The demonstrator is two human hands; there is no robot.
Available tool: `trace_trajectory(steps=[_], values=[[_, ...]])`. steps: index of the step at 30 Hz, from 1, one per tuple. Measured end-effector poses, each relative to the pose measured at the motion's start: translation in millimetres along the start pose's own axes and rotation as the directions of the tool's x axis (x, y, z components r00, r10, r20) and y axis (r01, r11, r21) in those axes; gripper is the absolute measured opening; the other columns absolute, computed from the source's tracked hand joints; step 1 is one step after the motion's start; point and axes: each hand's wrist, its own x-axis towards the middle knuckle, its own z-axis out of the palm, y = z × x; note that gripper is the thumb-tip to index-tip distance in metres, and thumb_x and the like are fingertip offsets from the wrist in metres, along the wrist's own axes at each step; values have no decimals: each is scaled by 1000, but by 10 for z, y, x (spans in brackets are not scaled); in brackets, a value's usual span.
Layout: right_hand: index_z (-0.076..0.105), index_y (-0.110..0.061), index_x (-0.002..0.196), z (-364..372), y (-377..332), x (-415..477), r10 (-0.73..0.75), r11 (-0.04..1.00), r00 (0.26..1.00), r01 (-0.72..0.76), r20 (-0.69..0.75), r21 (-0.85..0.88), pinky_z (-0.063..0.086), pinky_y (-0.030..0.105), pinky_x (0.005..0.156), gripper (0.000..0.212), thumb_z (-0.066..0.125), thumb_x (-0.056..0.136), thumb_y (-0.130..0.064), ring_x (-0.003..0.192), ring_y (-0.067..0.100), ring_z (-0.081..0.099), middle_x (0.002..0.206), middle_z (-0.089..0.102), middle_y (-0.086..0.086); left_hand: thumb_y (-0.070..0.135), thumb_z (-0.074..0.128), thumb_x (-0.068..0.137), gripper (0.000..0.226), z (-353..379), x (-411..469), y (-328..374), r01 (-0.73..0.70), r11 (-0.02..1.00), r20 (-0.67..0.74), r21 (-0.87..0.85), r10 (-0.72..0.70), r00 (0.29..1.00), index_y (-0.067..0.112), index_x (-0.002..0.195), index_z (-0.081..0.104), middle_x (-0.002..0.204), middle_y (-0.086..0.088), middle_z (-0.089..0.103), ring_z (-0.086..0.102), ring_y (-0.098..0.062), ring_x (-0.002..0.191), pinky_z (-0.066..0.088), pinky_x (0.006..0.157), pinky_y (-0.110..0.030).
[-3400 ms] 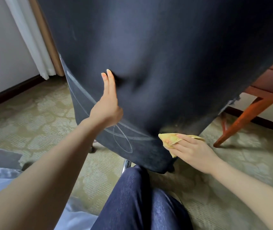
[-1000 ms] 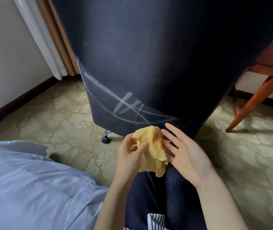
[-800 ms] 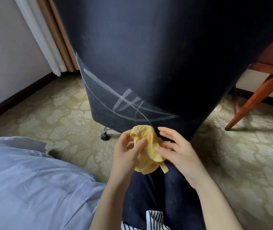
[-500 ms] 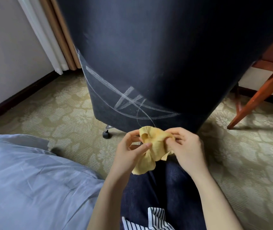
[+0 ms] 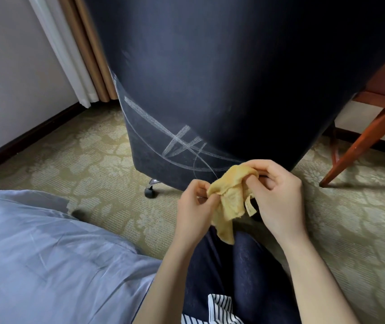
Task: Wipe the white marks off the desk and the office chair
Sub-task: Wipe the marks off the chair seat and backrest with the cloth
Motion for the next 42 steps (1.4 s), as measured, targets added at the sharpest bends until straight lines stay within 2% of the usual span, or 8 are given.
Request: trace_trajectory(steps=[5, 10, 13, 17, 29, 34, 39, 42], values=[[68, -34, 87, -103, 216, -200, -159, 956, 984, 173, 77, -238, 49, 16, 78, 39, 72, 74, 2, 84, 2, 64, 87, 69, -16, -4, 54, 86, 21, -161, 183, 170, 5, 969, -157, -247, -45, 987, 17, 86, 53, 83, -6, 60, 56, -16, 70, 50, 66, -32], [59, -49, 100, -101, 447, -418, 18, 920, 952, 104, 306, -378, 26, 36, 113, 40, 76, 78, -21, 106, -6, 55, 104, 63, -29, 0, 59, 87, 19, -276, 190, 305, -126, 962, -102, -243, 103, 989, 19, 91, 58, 82, 0, 62, 54, -8, 70, 45, 59, -20], [56, -43, 119, -98, 393, -294, 23, 987, 989, 1, 144, -162, 35, 22, 105, 40, 69, 83, -31, 118, 2, 52, 120, 61, -19, -1, 61, 86, 22, -364, 208, 347, -167, 965, -9, -201, 168, 986, 20, 92, 60, 82, 2, 63, 53, -9, 67, 46, 57, -22], [37, -52, 131, 75, 227, -115, 39, 999, 972, -38, 231, -10, 36, 19, 102, 62, 65, 76, -53, 127, -2, 42, 135, 45, -25, -2, 61, 87, 22, -350, 163, 365, -136, 965, 118, -223, 166, 979, 18, 96, 61, 87, -2, 64, 55, -11, 70, 47, 59, -24], [53, -37, 104, 793, 266, -547, 345, 886, 908, -231, -239, 401, 49, 15, 69, 35, 71, 76, -49, 88, 2, 62, 99, 63, -15, -1, 62, 80, 16, -65, 131, 251, -43, 992, -76, -116, 34, 997, 15, 82, 62, 69, 7, 63, 58, -2, 65, 47, 58, -16], [52, -33, 101, 750, 288, -451, 264, 950, 923, -198, -280, 242, 49, 20, 74, 33, 72, 78, -46, 90, 6, 61, 98, 62, -14, -4, 59, 80, 18, -156, 220, 274, 101, 971, 8, -215, -101, 995, 13, 82, 65, 74, 0, 66, 59, -11, 72, 48, 66, -27], [52, -27, 106, 789, 295, -459, 220, 966, 957, -187, -189, 178, 51, 51, 77, 45, 76, 72, -44, 94, 28, 59, 101, 61, 8, -5, 57, 83, 20, -250, 210, 313, 102, 958, 56, -269, -90, 994, 13, 86, 64, 79, 0, 65, 59, -13, 75, 45, 64, -26], [54, -28, 101, 814, 284, -426, 256, 948, 938, -197, -234, 248, 52, 27, 72, 36, 78, 75, -32, 83, 10, 62, 92, 64, -4, 0, 61, 83, 16, -309, 166, 357, 76, 964, 104, -255, -50, 993, 14, 89, 66, 80, 0, 65, 61, -11, 77, 51, 70, -28]])
